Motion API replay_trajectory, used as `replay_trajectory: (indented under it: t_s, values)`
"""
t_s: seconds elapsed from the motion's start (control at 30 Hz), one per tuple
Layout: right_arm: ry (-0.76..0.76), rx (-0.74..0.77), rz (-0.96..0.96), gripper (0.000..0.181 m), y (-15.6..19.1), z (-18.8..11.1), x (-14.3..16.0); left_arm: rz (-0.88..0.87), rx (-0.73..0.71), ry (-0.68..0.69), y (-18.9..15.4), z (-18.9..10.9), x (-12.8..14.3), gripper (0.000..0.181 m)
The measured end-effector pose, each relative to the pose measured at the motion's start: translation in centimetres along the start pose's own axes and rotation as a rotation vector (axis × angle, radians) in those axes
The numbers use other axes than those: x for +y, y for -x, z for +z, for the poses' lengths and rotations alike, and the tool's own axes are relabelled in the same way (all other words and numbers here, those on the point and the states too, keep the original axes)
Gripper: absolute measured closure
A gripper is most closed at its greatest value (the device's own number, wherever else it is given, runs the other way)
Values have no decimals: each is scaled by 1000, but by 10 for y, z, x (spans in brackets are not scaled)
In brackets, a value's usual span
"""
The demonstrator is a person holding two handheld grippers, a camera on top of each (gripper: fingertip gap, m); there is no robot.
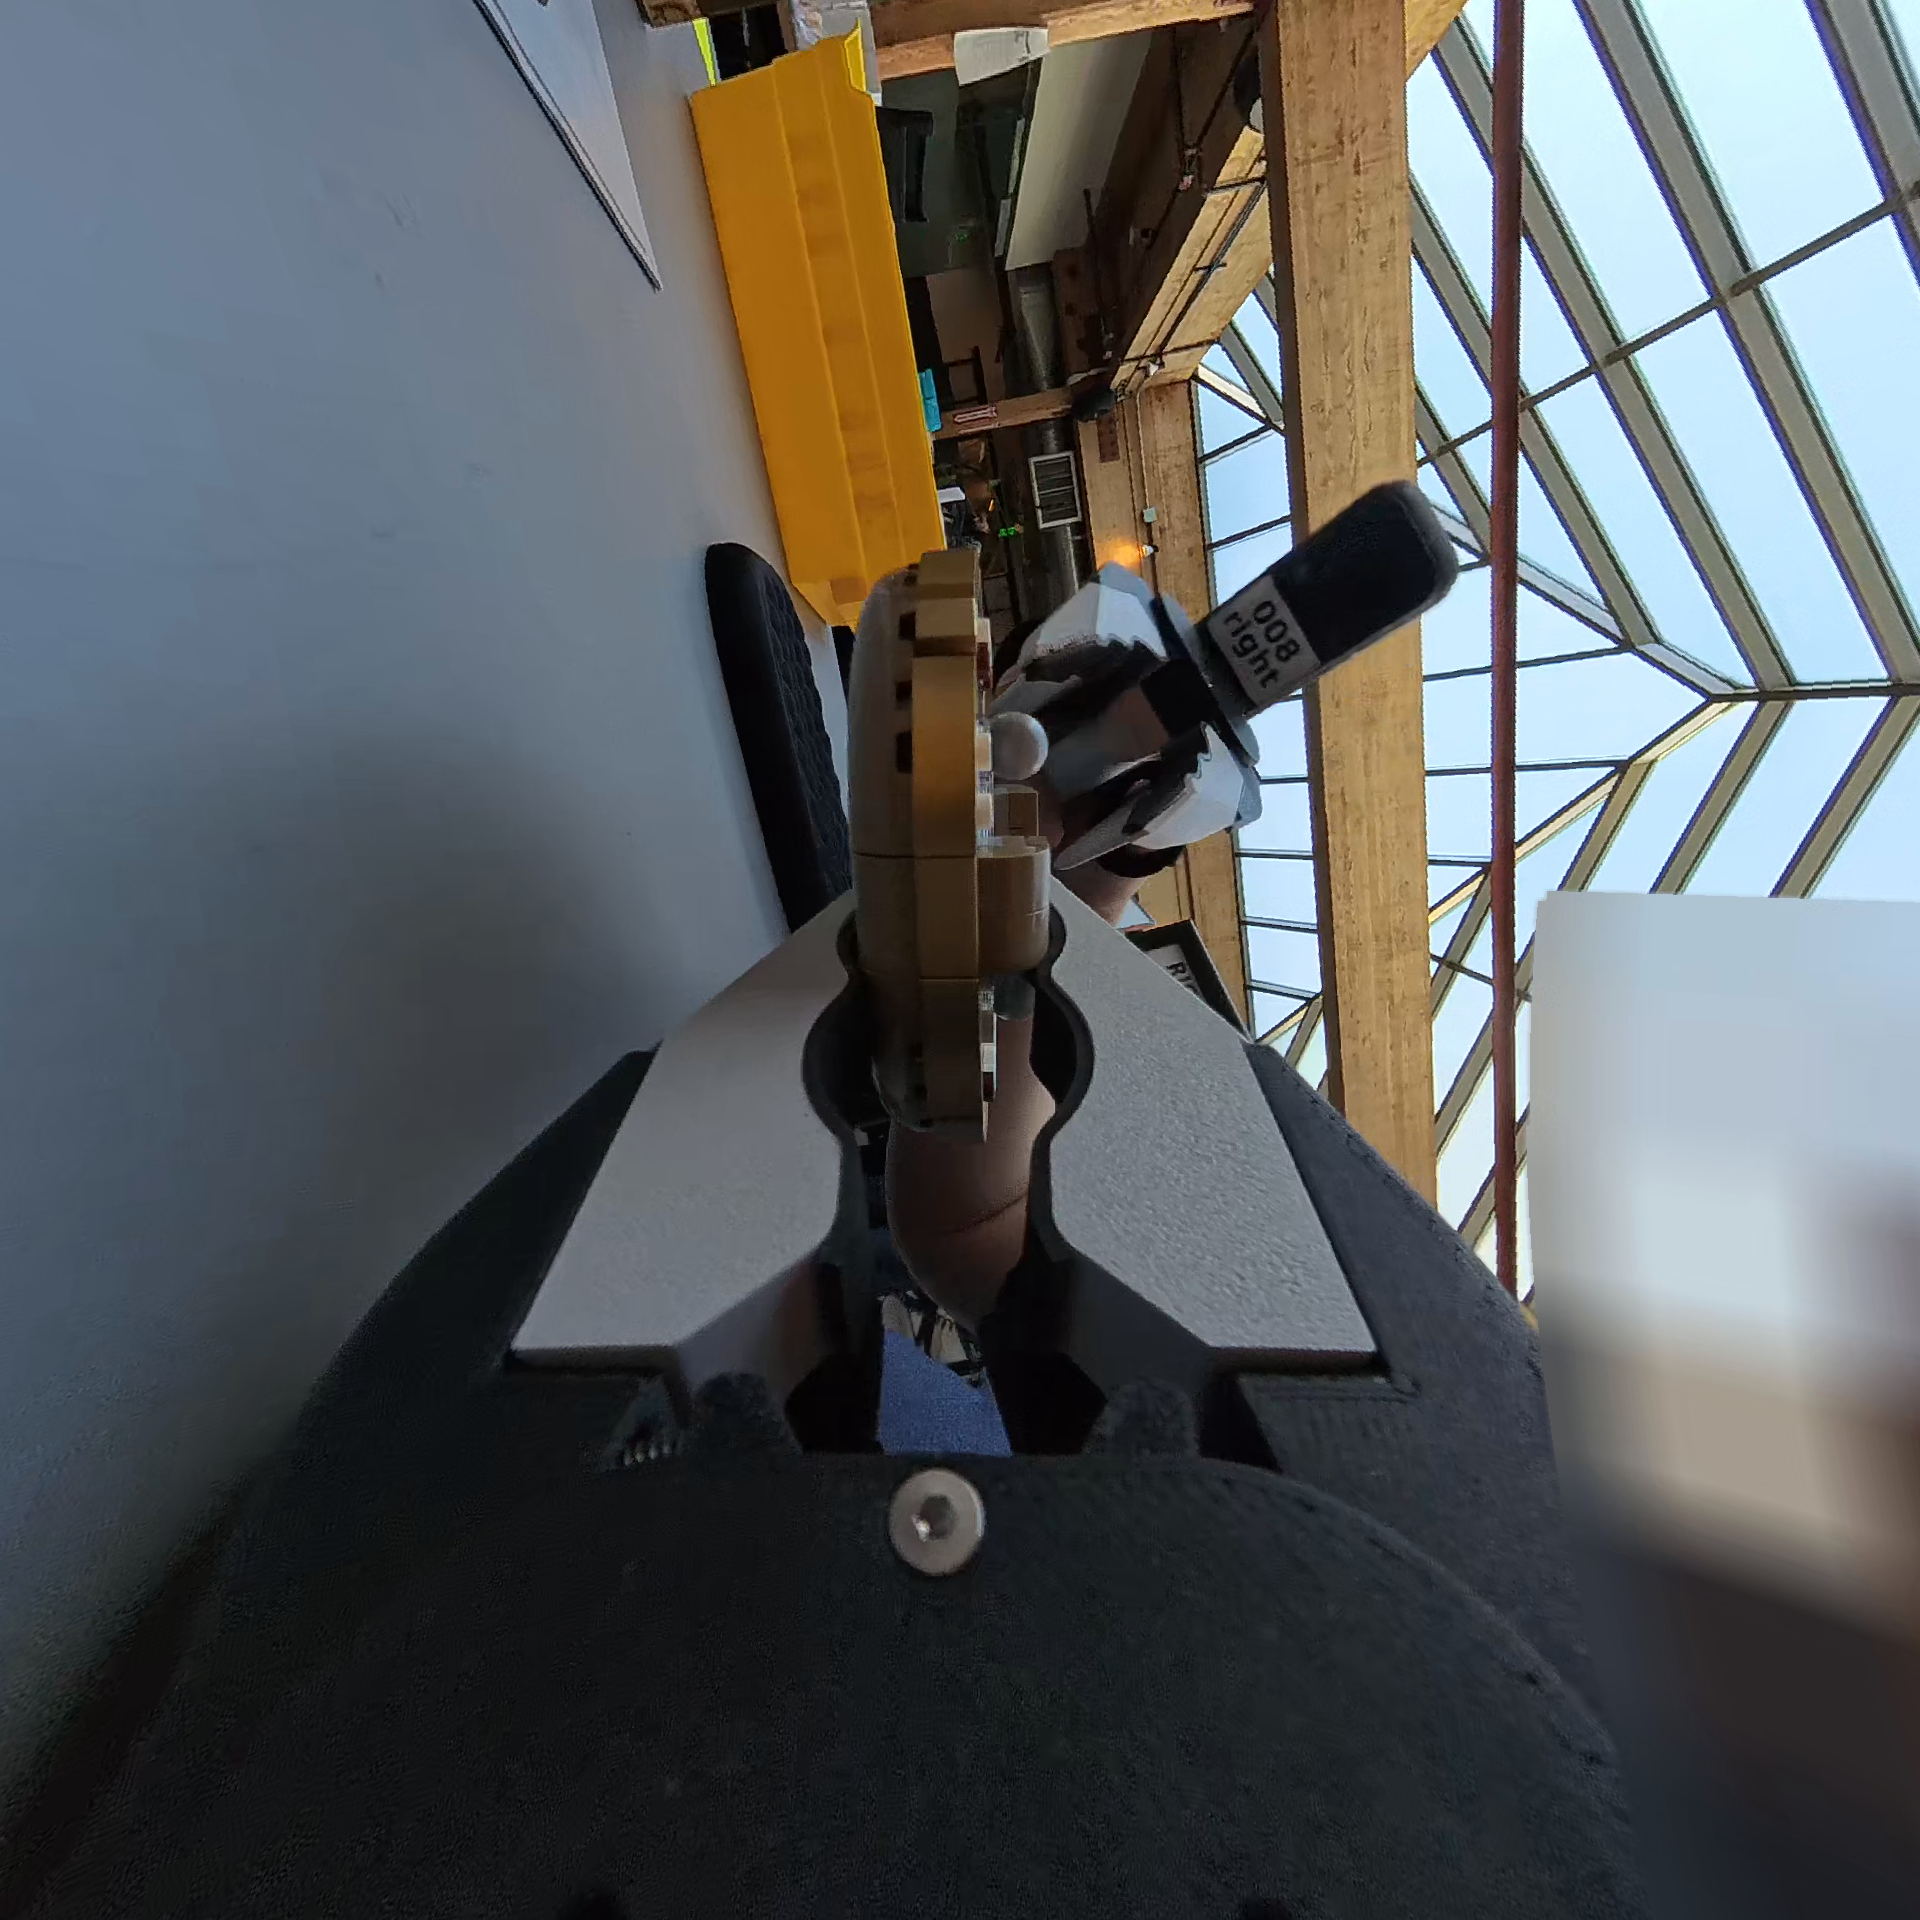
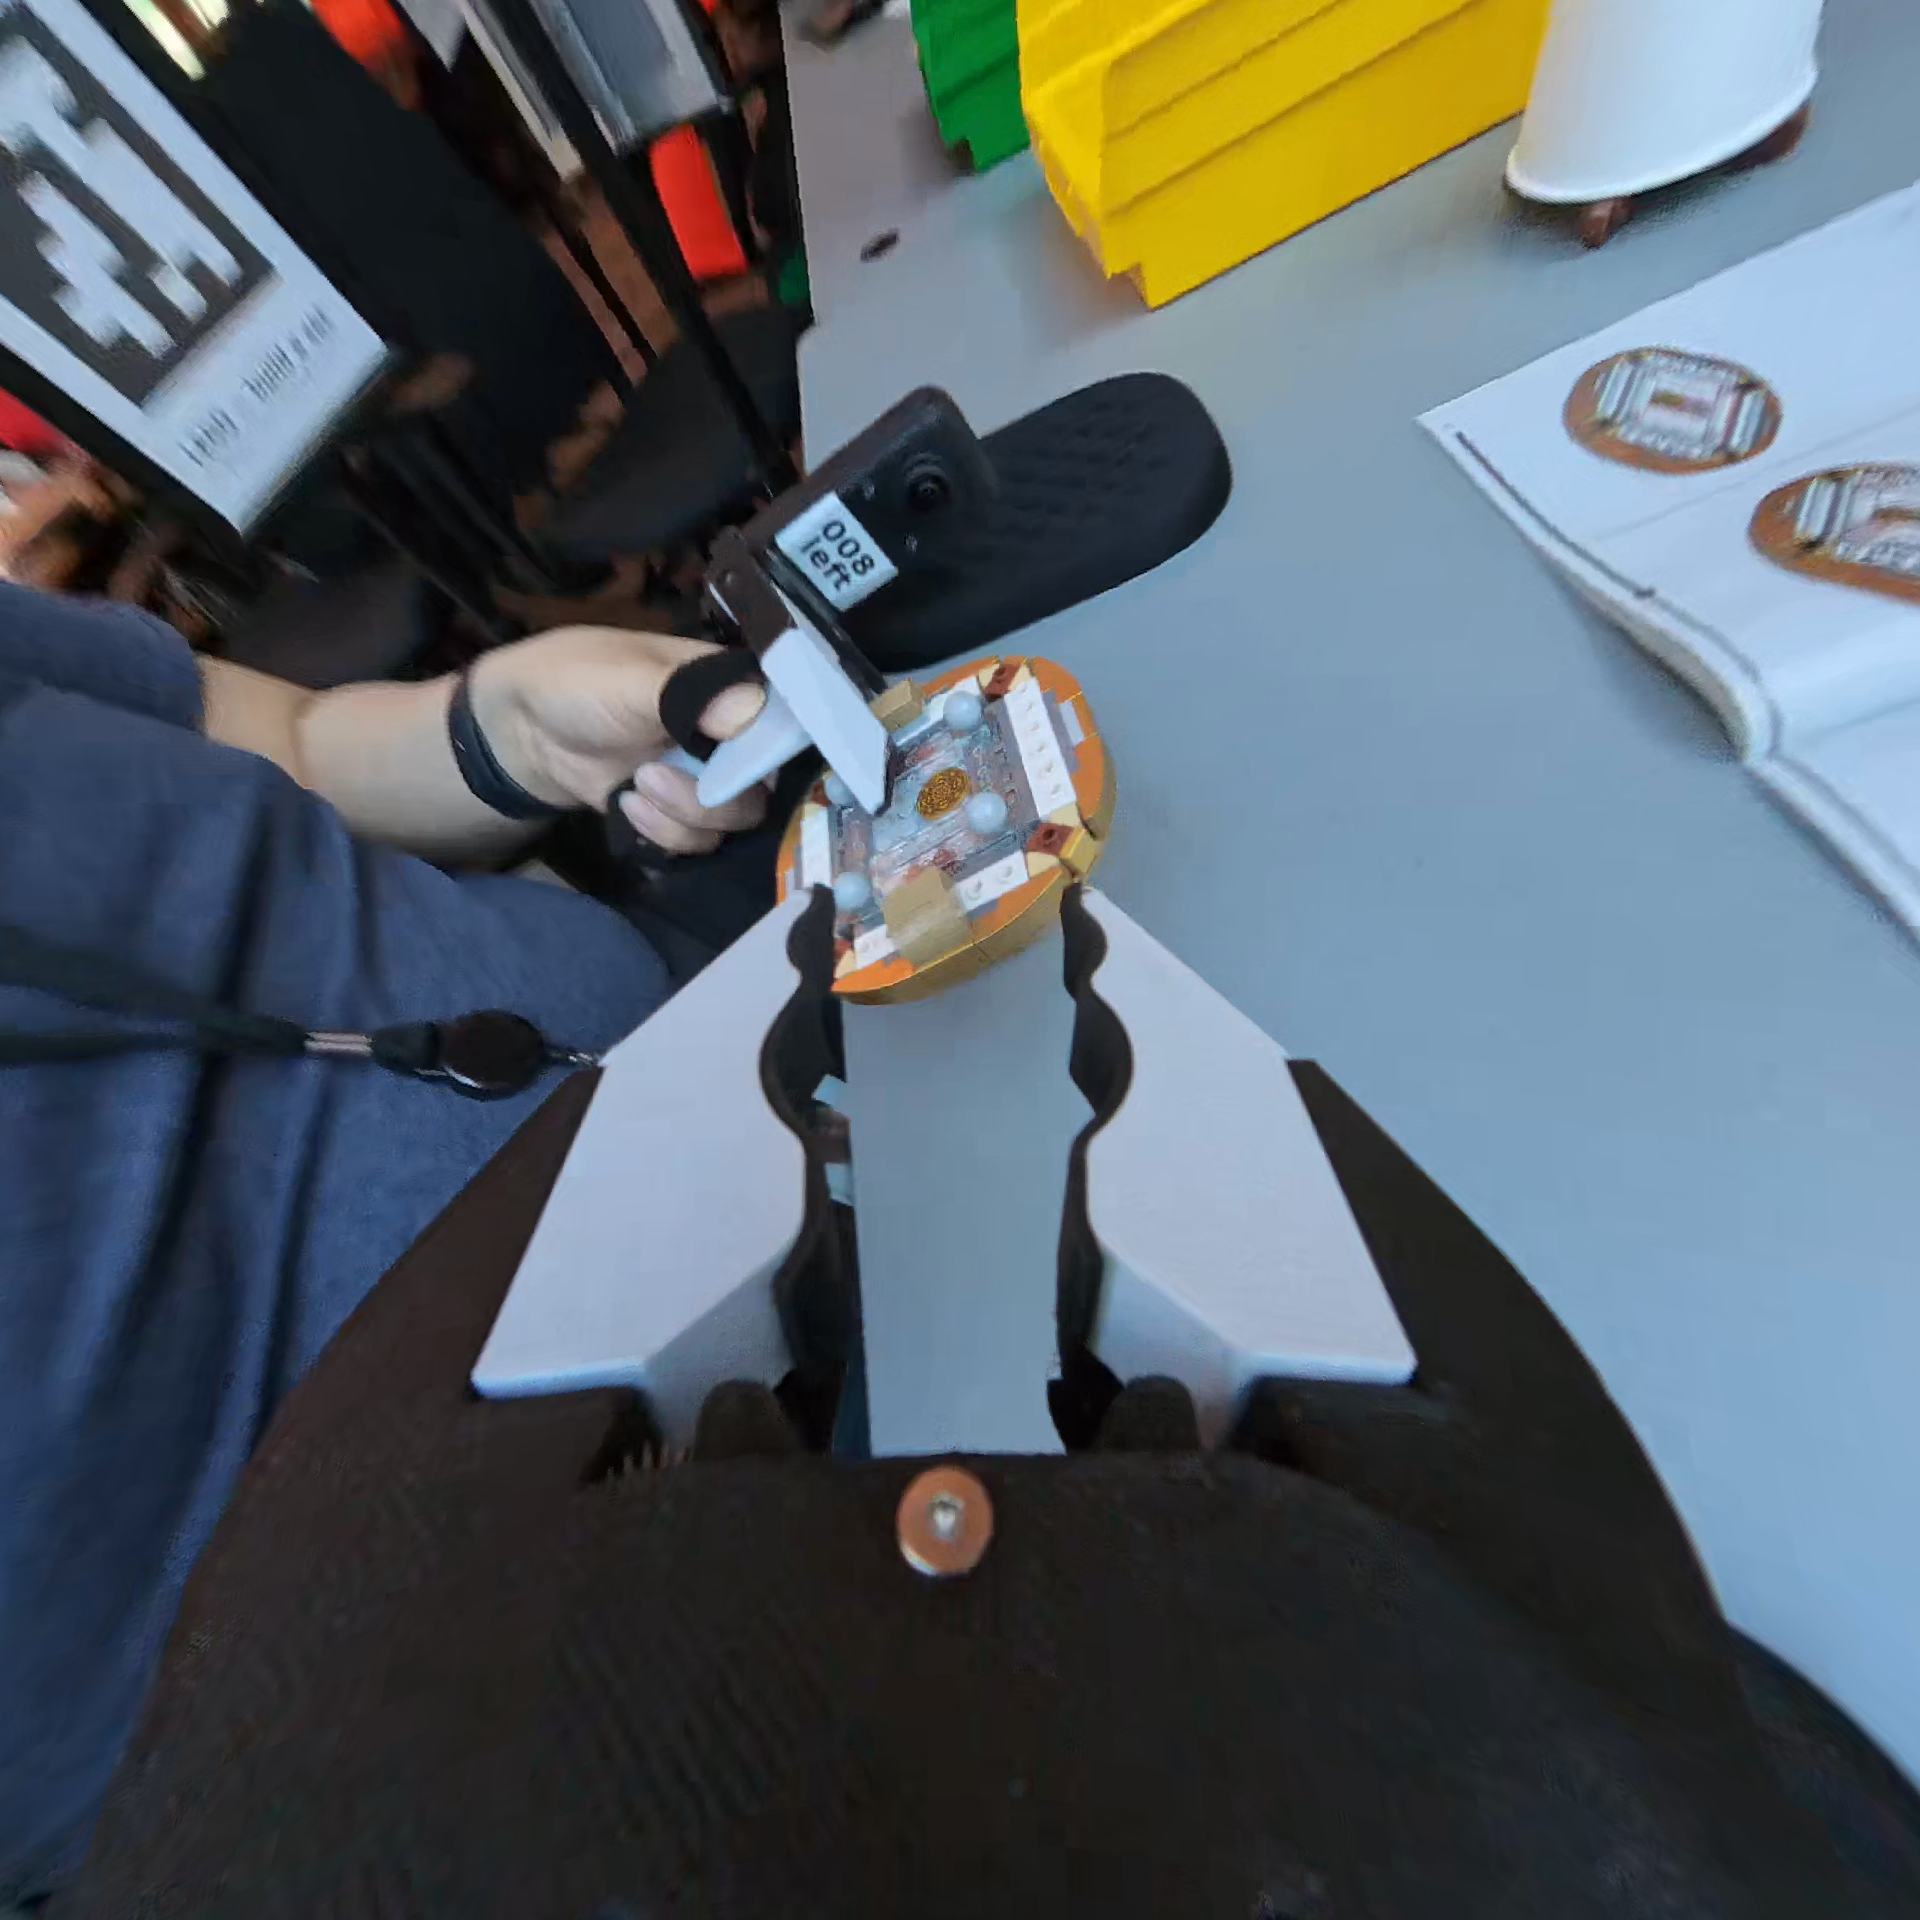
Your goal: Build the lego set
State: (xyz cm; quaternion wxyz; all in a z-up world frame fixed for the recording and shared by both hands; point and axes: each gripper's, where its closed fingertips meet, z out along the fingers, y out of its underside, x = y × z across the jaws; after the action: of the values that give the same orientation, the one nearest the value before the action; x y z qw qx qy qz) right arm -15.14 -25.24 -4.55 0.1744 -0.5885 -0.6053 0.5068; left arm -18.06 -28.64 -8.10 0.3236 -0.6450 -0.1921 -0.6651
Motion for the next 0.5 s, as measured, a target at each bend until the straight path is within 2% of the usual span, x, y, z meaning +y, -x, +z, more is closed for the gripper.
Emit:
replay_trajectory:
  t_s: [0.13,0.2,0.5]
  values:
    - [-81,-102,276,127,-6,1,12,36,-16,0,-2,0,0,157]
    - [-102,-156,366,128,-5,6,15,42,-9,0,-5,1,1,157]
    - [-134,-278,484,139,2,20,13,54,-13,-7,-7,1,1,157]
